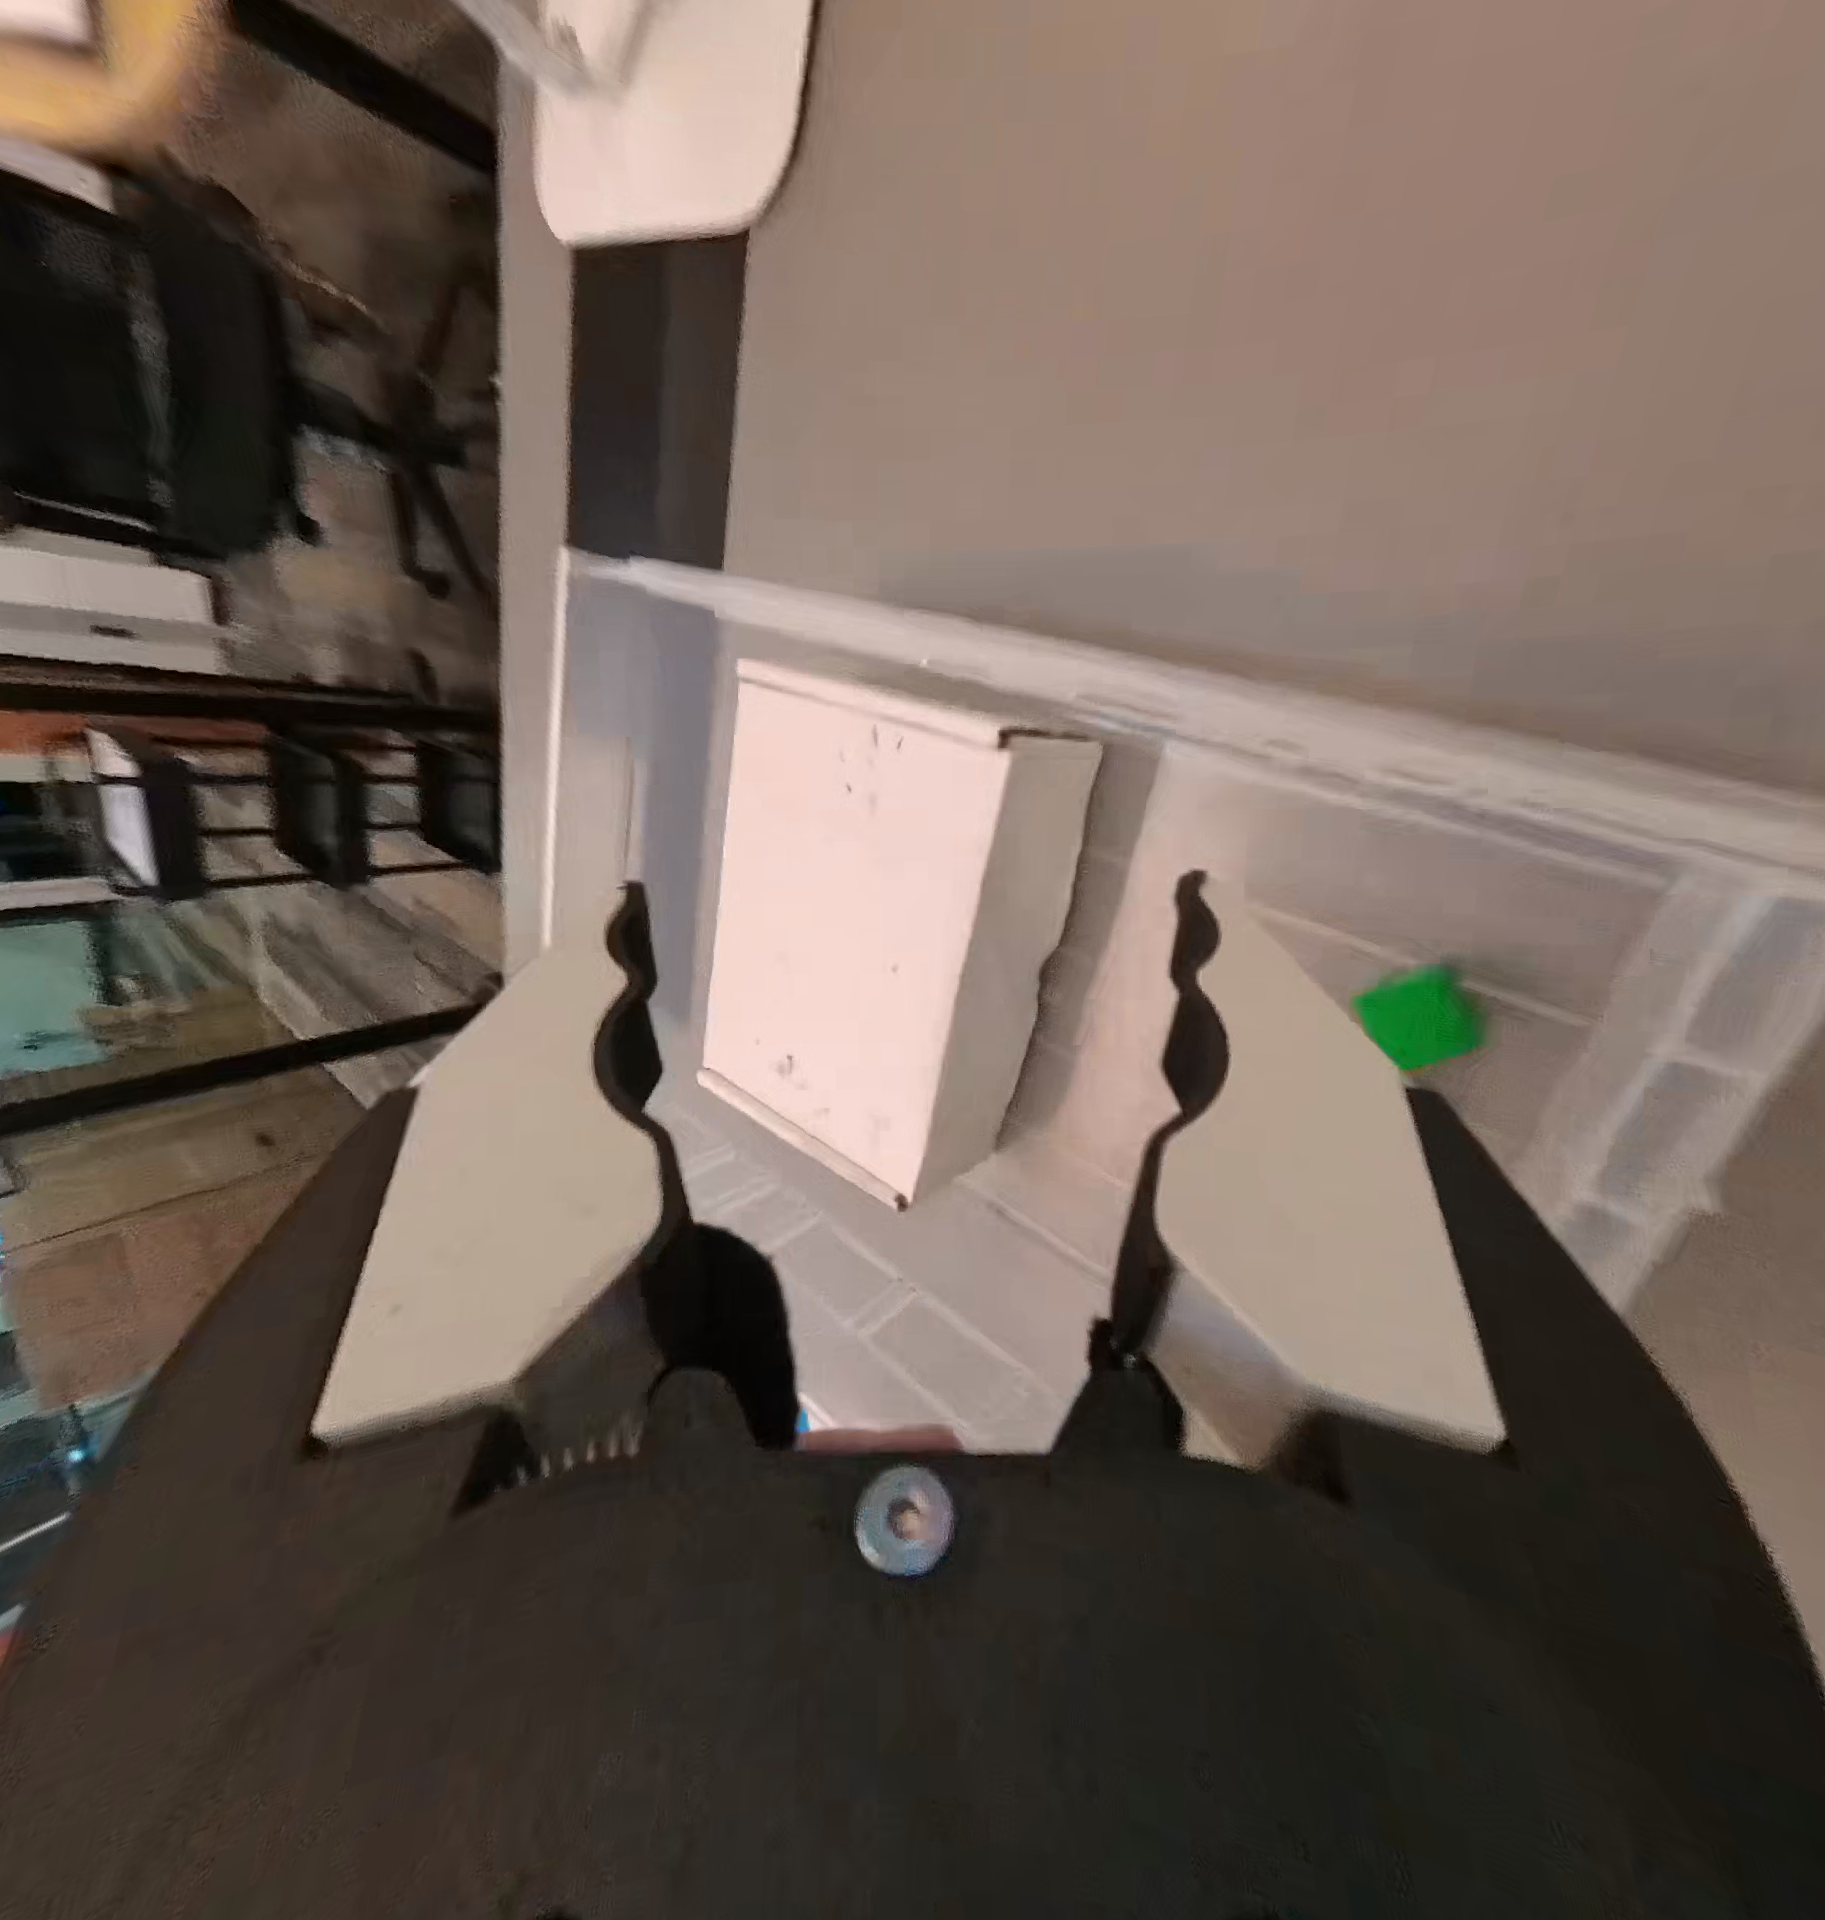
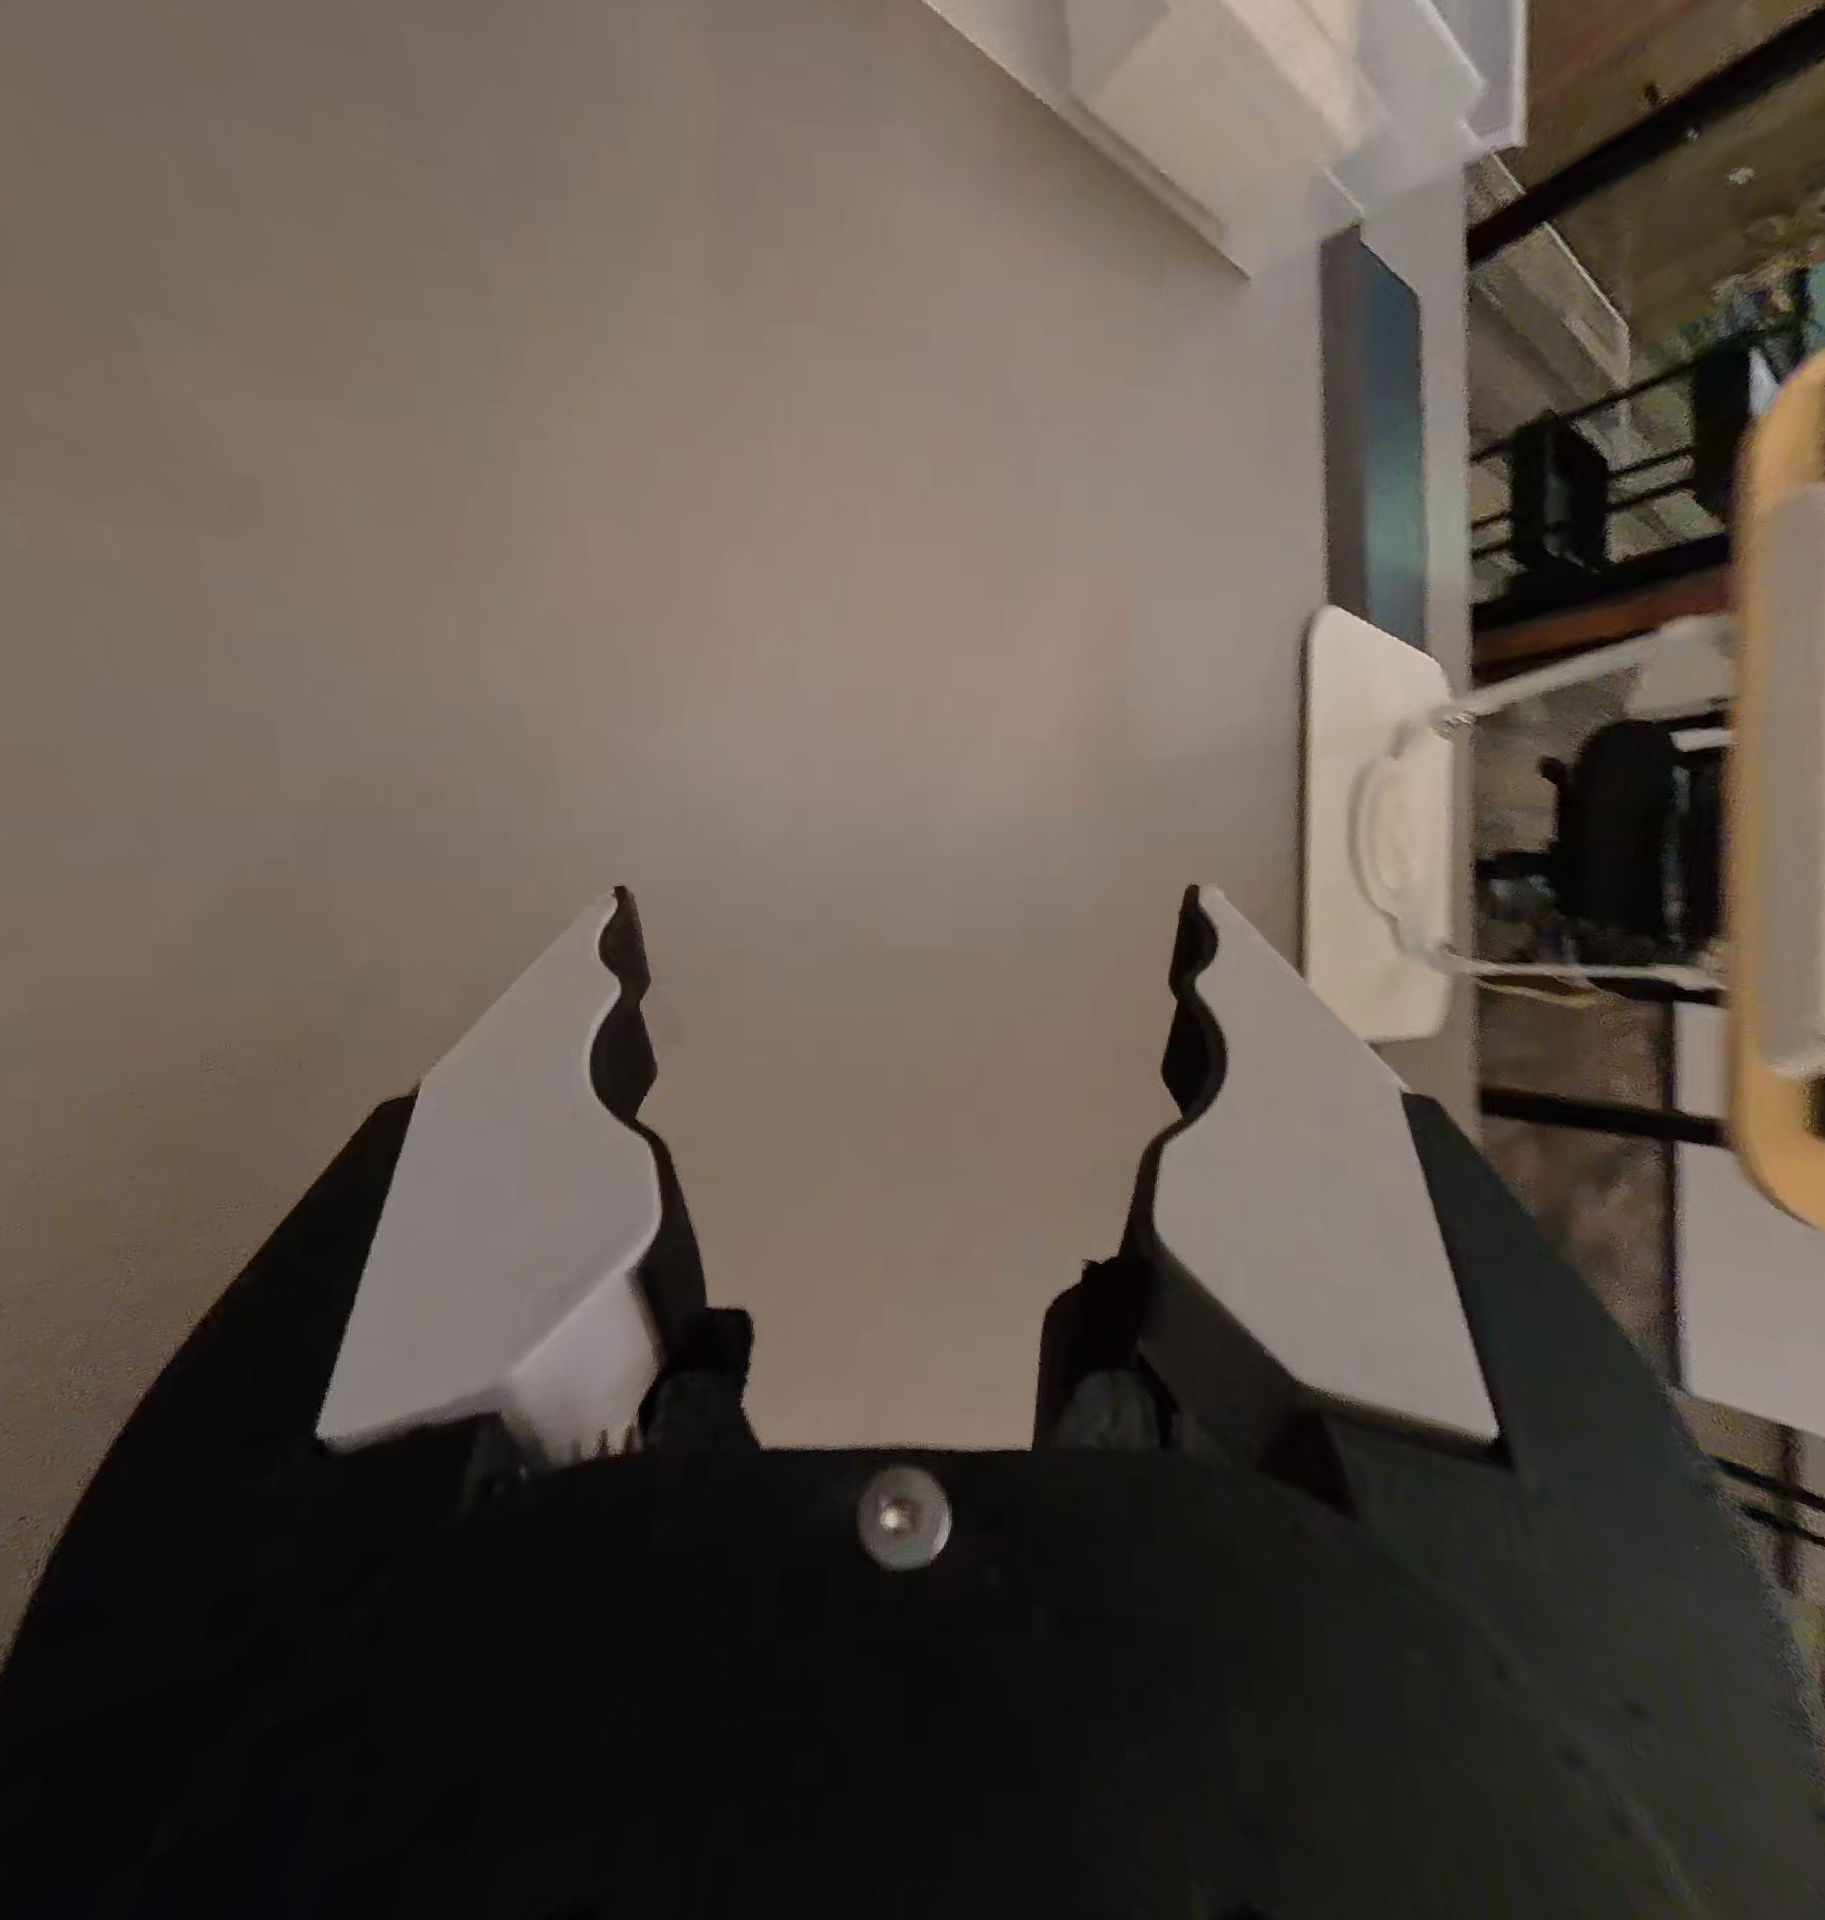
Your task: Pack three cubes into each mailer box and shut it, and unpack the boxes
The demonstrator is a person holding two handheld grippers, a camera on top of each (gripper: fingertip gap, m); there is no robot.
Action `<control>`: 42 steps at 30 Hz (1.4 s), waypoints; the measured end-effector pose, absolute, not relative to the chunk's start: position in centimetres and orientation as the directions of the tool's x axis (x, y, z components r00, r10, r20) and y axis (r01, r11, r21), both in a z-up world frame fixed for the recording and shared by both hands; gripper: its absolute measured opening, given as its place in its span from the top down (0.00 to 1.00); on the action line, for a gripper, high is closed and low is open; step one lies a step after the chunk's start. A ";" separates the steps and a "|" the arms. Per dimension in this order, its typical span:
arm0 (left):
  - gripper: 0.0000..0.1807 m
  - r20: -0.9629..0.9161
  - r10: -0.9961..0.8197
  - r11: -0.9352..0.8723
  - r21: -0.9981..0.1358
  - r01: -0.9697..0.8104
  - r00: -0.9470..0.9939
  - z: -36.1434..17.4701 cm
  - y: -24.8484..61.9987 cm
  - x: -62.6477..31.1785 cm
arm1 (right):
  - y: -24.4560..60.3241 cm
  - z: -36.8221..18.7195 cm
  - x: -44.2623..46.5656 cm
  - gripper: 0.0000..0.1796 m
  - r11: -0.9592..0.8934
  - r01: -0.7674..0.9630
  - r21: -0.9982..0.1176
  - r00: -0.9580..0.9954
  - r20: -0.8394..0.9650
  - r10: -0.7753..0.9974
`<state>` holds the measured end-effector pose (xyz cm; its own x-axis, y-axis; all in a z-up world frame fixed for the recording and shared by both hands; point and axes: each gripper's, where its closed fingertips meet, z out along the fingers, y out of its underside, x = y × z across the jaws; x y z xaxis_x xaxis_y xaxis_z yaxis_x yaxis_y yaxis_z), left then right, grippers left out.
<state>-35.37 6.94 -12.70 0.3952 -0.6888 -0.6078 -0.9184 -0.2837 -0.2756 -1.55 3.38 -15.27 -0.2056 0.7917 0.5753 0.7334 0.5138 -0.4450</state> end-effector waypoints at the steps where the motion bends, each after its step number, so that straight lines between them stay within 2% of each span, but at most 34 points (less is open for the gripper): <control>1: 0.45 -0.587 -0.708 -0.293 -0.261 -0.920 0.393 -13.4 7.9 -36.1 | 3.0 -15.9 -2.2 0.45 0.506 0.718 -0.478 -0.202 0.552 0.809; 5: 0.37 -0.478 -0.785 -0.366 -0.157 -0.917 0.395 -16.7 10.5 -39.2 | 2.2 -16.9 -4.4 0.51 0.454 0.636 -0.623 -0.157 0.472 0.868; 8: 0.32 -0.409 -0.814 -0.393 -0.133 -0.910 0.412 -18.1 12.1 -40.3 | 2.3 -17.7 -4.7 0.52 0.431 0.609 -0.666 -0.145 0.442 0.885; 13: 0.29 -0.311 -0.855 -0.427 -0.033 -0.904 0.415 -20.8 13.2 -42.2 | 2.8 -19.9 -4.8 0.54 0.418 0.625 -0.659 -0.157 0.418 0.895; 17: 0.27 -0.188 -0.888 -0.426 -0.010 -0.905 0.420 -22.8 12.7 -41.9 | 2.6 -20.3 -5.0 0.57 0.425 0.612 -0.667 -0.173 0.412 0.895; 19: 0.21 -0.196 -0.899 -0.407 0.041 -0.913 0.392 -23.9 12.9 -42.4 | 2.5 -20.4 -5.0 0.58 0.425 0.609 -0.670 -0.176 0.408 0.896; 21: 0.23 -0.184 -0.898 -0.413 0.038 -0.910 0.400 -24.3 13.0 -42.3 | 2.5 -20.6 -5.1 0.58 0.426 0.611 -0.667 -0.181 0.407 0.895; 25: 0.23 -0.197 -0.887 -0.426 -0.001 -0.905 0.418 -24.2 13.4 -42.3 | 2.5 -21.2 -5.0 0.59 0.436 0.624 -0.648 -0.191 0.415 0.890; 28: 0.24 -0.209 -0.884 -0.434 0.032 -0.900 0.419 -23.9 13.1 -43.0 | 2.4 -21.1 -5.1 0.59 0.435 0.615 -0.657 -0.190 0.412 0.891; 31: 0.24 -0.225 -0.866 -0.456 -0.012 -0.890 0.447 -22.8 13.2 -42.9 | 2.6 -21.2 -5.0 0.60 0.426 0.615 -0.663 -0.181 0.408 0.895; 34: 0.24 -0.230 -0.850 -0.474 -0.061 -0.879 0.474 -20.8 12.7 -42.7 | 2.9 -21.4 -4.9 0.60 0.421 0.621 -0.661 -0.173 0.408 0.896; 42: 0.24 -0.296 -0.857 -0.425 -0.054 -0.904 0.421 -13.2 9.2 -39.9 | 4.1 -20.5 -4.4 0.58 0.447 0.627 -0.638 -0.128 0.482 0.867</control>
